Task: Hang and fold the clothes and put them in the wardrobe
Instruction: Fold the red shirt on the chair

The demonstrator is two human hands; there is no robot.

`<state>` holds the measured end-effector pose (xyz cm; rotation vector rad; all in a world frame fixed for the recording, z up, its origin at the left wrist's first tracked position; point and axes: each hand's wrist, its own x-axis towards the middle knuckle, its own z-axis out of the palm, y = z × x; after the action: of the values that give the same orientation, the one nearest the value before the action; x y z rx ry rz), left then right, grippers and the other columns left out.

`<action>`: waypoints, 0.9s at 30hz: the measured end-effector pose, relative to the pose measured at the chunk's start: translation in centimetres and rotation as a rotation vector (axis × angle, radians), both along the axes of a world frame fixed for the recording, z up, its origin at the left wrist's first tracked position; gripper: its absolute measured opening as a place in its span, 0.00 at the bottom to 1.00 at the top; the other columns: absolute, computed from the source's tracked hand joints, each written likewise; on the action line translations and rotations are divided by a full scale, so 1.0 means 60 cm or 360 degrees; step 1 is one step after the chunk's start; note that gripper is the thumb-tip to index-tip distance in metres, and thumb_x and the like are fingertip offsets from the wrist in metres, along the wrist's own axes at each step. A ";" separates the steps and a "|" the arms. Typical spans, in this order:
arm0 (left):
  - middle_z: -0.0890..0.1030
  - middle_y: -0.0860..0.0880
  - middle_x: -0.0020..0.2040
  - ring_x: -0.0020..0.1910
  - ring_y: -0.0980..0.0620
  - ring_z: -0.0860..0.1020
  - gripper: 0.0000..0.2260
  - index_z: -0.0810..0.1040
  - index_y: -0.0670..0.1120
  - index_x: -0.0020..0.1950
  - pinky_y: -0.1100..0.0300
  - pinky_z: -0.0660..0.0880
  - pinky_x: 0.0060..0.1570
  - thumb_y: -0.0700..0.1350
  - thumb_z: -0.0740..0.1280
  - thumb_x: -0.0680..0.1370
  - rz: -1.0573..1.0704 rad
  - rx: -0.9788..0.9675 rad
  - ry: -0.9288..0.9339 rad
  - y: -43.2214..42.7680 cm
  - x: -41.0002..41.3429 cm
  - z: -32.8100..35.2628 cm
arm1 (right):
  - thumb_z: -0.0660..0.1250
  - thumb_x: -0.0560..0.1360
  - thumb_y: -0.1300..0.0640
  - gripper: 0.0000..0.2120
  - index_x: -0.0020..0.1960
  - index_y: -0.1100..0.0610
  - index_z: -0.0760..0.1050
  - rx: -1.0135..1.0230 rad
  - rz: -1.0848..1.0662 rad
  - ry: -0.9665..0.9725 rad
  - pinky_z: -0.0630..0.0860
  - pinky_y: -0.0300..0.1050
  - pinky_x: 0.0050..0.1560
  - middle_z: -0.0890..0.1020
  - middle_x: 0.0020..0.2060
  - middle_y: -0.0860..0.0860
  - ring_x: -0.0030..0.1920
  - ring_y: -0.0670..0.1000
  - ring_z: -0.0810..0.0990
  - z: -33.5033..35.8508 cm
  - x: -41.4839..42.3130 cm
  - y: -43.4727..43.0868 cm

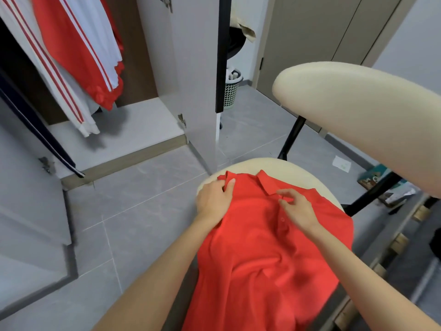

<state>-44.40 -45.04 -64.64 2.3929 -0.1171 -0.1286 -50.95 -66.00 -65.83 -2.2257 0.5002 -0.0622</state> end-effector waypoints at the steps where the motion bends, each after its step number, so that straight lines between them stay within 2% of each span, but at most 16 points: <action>1: 0.83 0.47 0.37 0.37 0.45 0.83 0.17 0.80 0.48 0.53 0.55 0.79 0.40 0.58 0.57 0.81 -0.0090 -0.0229 0.0239 -0.017 -0.007 0.001 | 0.62 0.76 0.65 0.13 0.58 0.55 0.78 0.0011 -0.0030 0.0014 0.69 0.29 0.40 0.81 0.57 0.51 0.39 0.49 0.78 0.001 -0.009 -0.010; 3: 0.84 0.52 0.38 0.31 0.49 0.83 0.18 0.74 0.53 0.67 0.59 0.79 0.30 0.58 0.58 0.81 -0.0192 -0.0597 0.0667 -0.037 -0.024 -0.006 | 0.62 0.77 0.64 0.13 0.60 0.56 0.77 0.0014 -0.0084 0.0047 0.68 0.33 0.52 0.80 0.59 0.51 0.51 0.51 0.79 0.002 -0.024 -0.027; 5: 0.84 0.54 0.41 0.31 0.51 0.83 0.18 0.75 0.51 0.66 0.59 0.80 0.31 0.57 0.57 0.81 -0.0195 -0.0606 0.0724 -0.038 -0.034 -0.022 | 0.62 0.78 0.63 0.13 0.61 0.58 0.77 0.0022 -0.0121 0.0071 0.67 0.40 0.60 0.80 0.60 0.52 0.61 0.52 0.76 0.002 -0.034 -0.038; 7: 0.84 0.51 0.47 0.39 0.49 0.83 0.14 0.78 0.49 0.61 0.55 0.81 0.42 0.52 0.59 0.81 -0.0092 -0.0499 0.0559 -0.026 -0.034 -0.036 | 0.62 0.78 0.63 0.13 0.61 0.58 0.77 0.0022 -0.0115 0.0092 0.66 0.38 0.58 0.80 0.60 0.52 0.60 0.51 0.76 0.000 -0.038 -0.039; 8: 0.83 0.49 0.52 0.47 0.48 0.83 0.12 0.78 0.48 0.61 0.56 0.79 0.50 0.49 0.61 0.80 -0.0063 -0.0391 0.0446 -0.015 -0.031 -0.043 | 0.62 0.78 0.63 0.13 0.61 0.58 0.77 0.0020 -0.0099 0.0096 0.66 0.36 0.56 0.80 0.60 0.52 0.56 0.50 0.77 -0.001 -0.037 -0.035; 10: 0.79 0.45 0.59 0.57 0.48 0.78 0.13 0.77 0.47 0.63 0.60 0.72 0.55 0.46 0.64 0.78 -0.0053 -0.0153 0.0310 0.011 -0.025 -0.053 | 0.62 0.78 0.63 0.13 0.61 0.57 0.77 0.0028 -0.0029 0.0099 0.66 0.34 0.51 0.80 0.59 0.52 0.49 0.47 0.76 -0.006 -0.027 -0.020; 12: 0.72 0.43 0.63 0.61 0.46 0.75 0.23 0.71 0.47 0.68 0.58 0.71 0.60 0.48 0.70 0.74 -0.0118 0.0003 0.0423 0.034 -0.025 -0.059 | 0.62 0.78 0.62 0.13 0.61 0.56 0.77 0.0036 0.0087 0.0129 0.68 0.37 0.55 0.80 0.60 0.51 0.50 0.47 0.76 -0.016 -0.008 0.006; 14: 0.65 0.44 0.64 0.64 0.46 0.70 0.36 0.63 0.49 0.71 0.54 0.70 0.64 0.50 0.77 0.68 -0.0331 0.0094 0.0656 0.053 -0.033 -0.063 | 0.62 0.78 0.62 0.13 0.62 0.56 0.76 0.0042 0.0216 0.0154 0.66 0.37 0.60 0.80 0.61 0.50 0.58 0.49 0.77 -0.025 0.019 0.036; 16: 0.63 0.47 0.61 0.59 0.49 0.70 0.39 0.61 0.53 0.67 0.52 0.72 0.62 0.50 0.80 0.64 -0.0531 0.0045 0.0788 0.065 -0.048 -0.068 | 0.61 0.79 0.63 0.15 0.64 0.58 0.75 0.0031 0.0337 0.0165 0.65 0.36 0.62 0.78 0.63 0.51 0.64 0.50 0.75 -0.032 0.051 0.064; 17: 0.64 0.48 0.58 0.54 0.50 0.72 0.36 0.61 0.53 0.63 0.52 0.74 0.58 0.49 0.80 0.64 -0.0586 0.0016 0.0781 0.069 -0.056 -0.073 | 0.61 0.79 0.62 0.16 0.66 0.59 0.74 0.0014 0.0384 0.0178 0.67 0.36 0.60 0.77 0.64 0.52 0.63 0.50 0.75 -0.036 0.069 0.075; 19: 0.66 0.50 0.52 0.45 0.51 0.72 0.29 0.62 0.52 0.55 0.52 0.75 0.50 0.50 0.77 0.65 -0.0619 0.0037 0.0629 0.073 -0.072 -0.083 | 0.62 0.79 0.60 0.18 0.68 0.58 0.71 0.0002 0.0433 0.0232 0.72 0.35 0.47 0.77 0.65 0.54 0.53 0.50 0.77 -0.045 0.100 0.093; 21: 0.68 0.52 0.48 0.41 0.50 0.73 0.20 0.62 0.53 0.51 0.54 0.74 0.45 0.49 0.72 0.69 -0.0639 0.0115 0.0419 0.074 -0.083 -0.092 | 0.62 0.79 0.59 0.18 0.69 0.58 0.70 -0.0028 0.0437 0.0297 0.73 0.35 0.37 0.80 0.59 0.56 0.41 0.52 0.80 -0.056 0.121 0.106; 22: 0.69 0.53 0.45 0.40 0.49 0.74 0.16 0.63 0.53 0.49 0.54 0.73 0.43 0.47 0.70 0.71 -0.0656 0.0155 0.0320 0.074 -0.085 -0.095 | 0.63 0.79 0.58 0.18 0.68 0.59 0.70 -0.0054 0.0433 0.0316 0.75 0.38 0.37 0.81 0.55 0.58 0.38 0.54 0.81 -0.061 0.129 0.111; 24: 0.69 0.54 0.42 0.38 0.48 0.74 0.12 0.62 0.52 0.47 0.56 0.69 0.38 0.43 0.66 0.72 -0.0689 0.0235 0.0155 0.078 -0.084 -0.101 | 0.65 0.78 0.56 0.14 0.63 0.60 0.73 -0.0057 0.0396 0.0325 0.78 0.46 0.46 0.81 0.49 0.57 0.36 0.55 0.82 -0.069 0.142 0.117; 27: 0.66 0.55 0.42 0.36 0.48 0.73 0.13 0.61 0.53 0.47 0.56 0.68 0.36 0.40 0.64 0.74 -0.0715 0.0369 -0.0008 0.082 -0.081 -0.106 | 0.66 0.78 0.55 0.07 0.54 0.56 0.73 0.0017 0.0383 0.0367 0.76 0.49 0.52 0.80 0.43 0.53 0.30 0.48 0.79 -0.072 0.156 0.118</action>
<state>-49.23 -40.14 -70.99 2.5581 -0.6751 -0.3625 -41.59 -58.90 -70.13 -2.2782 0.3501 0.3253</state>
